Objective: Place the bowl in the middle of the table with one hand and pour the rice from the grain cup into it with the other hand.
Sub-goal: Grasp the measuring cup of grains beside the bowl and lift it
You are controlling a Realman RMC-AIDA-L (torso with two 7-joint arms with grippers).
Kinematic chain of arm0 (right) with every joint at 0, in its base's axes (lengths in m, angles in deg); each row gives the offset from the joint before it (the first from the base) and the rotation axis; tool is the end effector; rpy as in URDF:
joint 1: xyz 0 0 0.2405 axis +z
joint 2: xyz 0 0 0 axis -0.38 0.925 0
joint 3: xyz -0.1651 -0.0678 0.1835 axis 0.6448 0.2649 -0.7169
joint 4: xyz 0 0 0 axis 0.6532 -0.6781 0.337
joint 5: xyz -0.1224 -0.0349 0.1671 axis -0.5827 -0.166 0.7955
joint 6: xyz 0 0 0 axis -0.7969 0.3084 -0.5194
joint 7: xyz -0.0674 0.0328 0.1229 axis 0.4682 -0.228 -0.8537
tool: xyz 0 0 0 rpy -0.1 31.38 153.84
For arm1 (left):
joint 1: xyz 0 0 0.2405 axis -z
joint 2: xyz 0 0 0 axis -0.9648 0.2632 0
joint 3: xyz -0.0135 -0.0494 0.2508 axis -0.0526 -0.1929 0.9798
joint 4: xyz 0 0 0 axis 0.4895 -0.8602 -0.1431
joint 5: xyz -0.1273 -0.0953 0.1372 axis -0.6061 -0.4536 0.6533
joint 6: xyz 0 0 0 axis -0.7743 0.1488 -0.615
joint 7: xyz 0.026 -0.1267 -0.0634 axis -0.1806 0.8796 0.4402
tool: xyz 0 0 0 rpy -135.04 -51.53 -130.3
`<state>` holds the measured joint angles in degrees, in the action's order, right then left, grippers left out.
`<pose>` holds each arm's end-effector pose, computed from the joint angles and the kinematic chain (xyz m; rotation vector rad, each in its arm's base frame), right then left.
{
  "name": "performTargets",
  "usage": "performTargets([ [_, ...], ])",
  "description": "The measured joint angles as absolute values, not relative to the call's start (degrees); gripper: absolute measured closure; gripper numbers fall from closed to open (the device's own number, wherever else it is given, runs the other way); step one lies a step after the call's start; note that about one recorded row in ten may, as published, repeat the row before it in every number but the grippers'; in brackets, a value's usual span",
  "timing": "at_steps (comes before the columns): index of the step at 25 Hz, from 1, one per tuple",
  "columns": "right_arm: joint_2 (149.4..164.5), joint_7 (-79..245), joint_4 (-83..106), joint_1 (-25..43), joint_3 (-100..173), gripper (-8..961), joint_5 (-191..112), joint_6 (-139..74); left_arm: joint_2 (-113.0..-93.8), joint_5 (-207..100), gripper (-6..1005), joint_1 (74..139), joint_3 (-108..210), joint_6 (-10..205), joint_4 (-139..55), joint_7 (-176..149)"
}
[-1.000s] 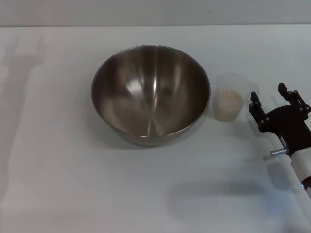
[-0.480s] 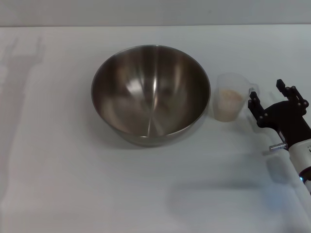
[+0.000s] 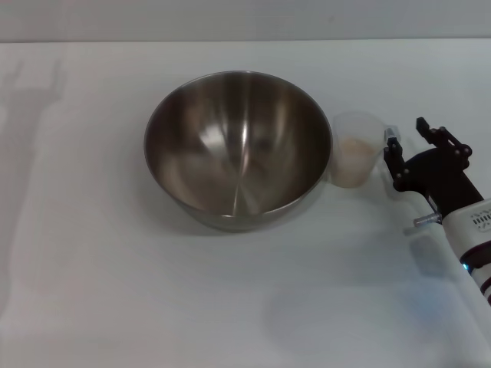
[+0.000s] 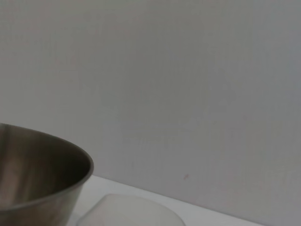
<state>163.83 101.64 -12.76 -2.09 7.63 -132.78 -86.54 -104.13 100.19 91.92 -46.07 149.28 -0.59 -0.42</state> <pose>0.3145 0.2890 -0.0772 -1.7806 0.4268 0.4630 -0.2767 0.3713 0.1046 -1.3047 -0.3336 -0.9820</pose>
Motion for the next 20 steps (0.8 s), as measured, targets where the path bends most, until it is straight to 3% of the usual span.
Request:
performTargets([
  [4, 163.85, 101.44, -12.29, -1.46, 7.71, 554, -132.86, -86.43, -104.12, 100.19, 361, 91.78, -46.41, 149.71, -0.59, -0.4],
  [16, 164.01, 98.91, -10.95, 0.09, 7.0, 795, -132.53, -86.86, -103.94, 100.19, 361, 92.19, -46.71, 149.76, -1.11, -0.39],
  [20, 164.01, 98.5, -10.76, -0.13, 4.57, 933, -132.45, -90.5, -103.88, 100.18, 361, 92.28, -46.7, 149.63, -1.11, -0.39],
])
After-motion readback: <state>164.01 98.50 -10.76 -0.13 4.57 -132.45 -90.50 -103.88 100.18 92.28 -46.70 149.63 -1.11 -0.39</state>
